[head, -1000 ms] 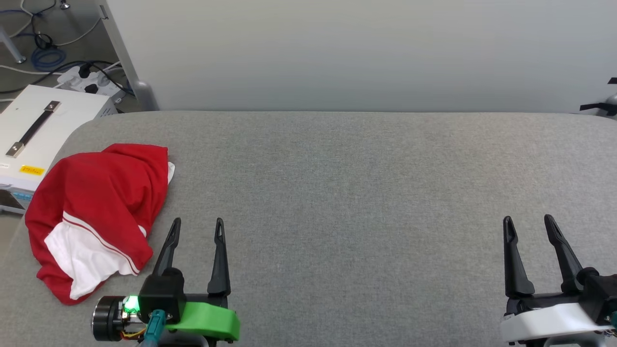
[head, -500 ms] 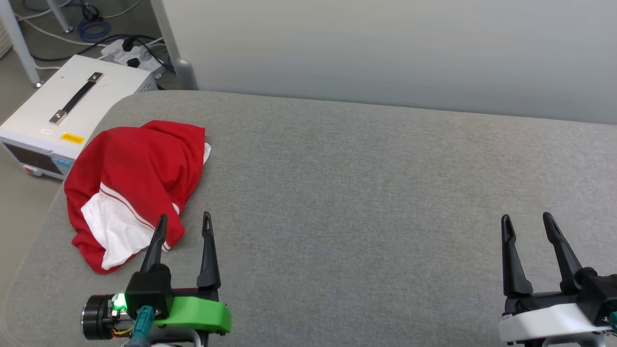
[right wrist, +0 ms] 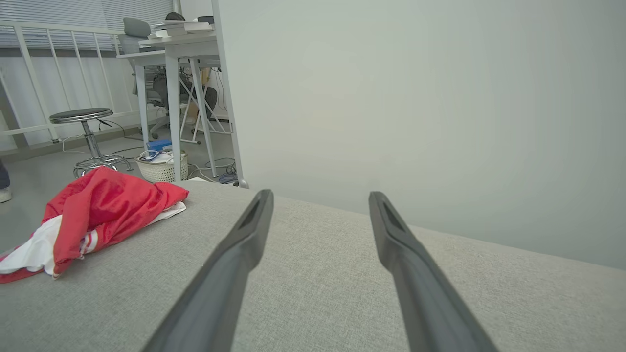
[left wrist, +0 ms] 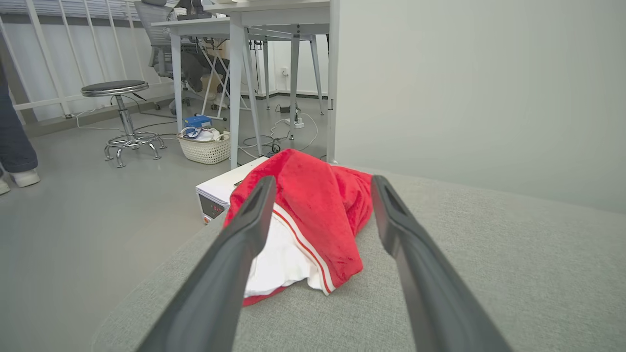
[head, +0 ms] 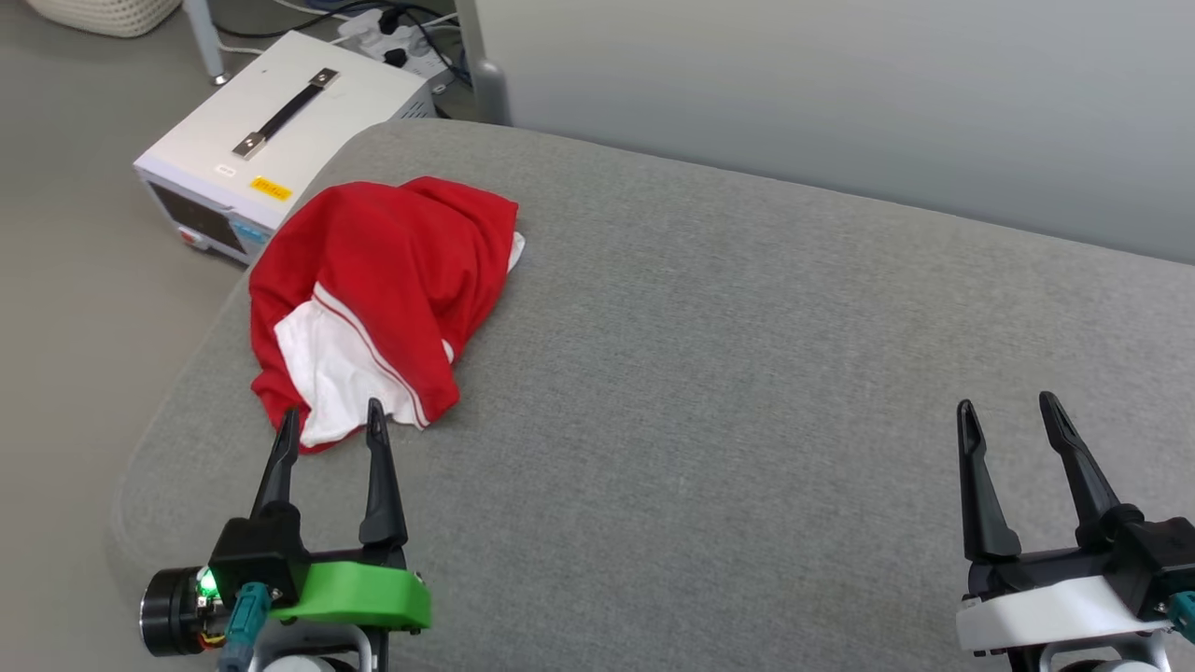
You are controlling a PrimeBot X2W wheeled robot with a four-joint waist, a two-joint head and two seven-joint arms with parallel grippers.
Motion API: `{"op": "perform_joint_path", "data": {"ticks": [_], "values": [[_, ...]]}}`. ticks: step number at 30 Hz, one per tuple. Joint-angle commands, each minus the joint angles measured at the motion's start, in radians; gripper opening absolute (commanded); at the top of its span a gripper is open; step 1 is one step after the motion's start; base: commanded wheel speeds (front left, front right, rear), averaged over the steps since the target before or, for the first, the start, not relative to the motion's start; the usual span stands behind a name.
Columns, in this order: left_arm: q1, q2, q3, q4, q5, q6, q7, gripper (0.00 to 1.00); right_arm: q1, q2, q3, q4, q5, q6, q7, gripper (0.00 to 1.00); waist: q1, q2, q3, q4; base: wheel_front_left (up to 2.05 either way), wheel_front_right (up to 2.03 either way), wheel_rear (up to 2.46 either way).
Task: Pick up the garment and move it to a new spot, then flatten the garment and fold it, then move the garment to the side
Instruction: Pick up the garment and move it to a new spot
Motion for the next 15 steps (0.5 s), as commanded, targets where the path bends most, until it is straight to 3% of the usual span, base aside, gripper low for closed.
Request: {"op": "perform_joint_path", "data": {"ticks": [1,15], "values": [[-0.02,-0.004,0.004,0.0,-0.007,0.004,-0.006,1.0,-0.016,-0.002,0.001,-0.006,-0.009,-0.001,-0.006,1.0,0.0,0.0,0.018,0.065,0.0,0.0,0.0],[-0.01,-0.004,0.02,0.012,-0.037,0.01,-0.006,1.0,-0.019,-0.002,0.013,-0.011,-0.022,-0.001,-0.006,1.0,0.0,0.0,0.017,0.206,0.0,0.0,0.0]]}}
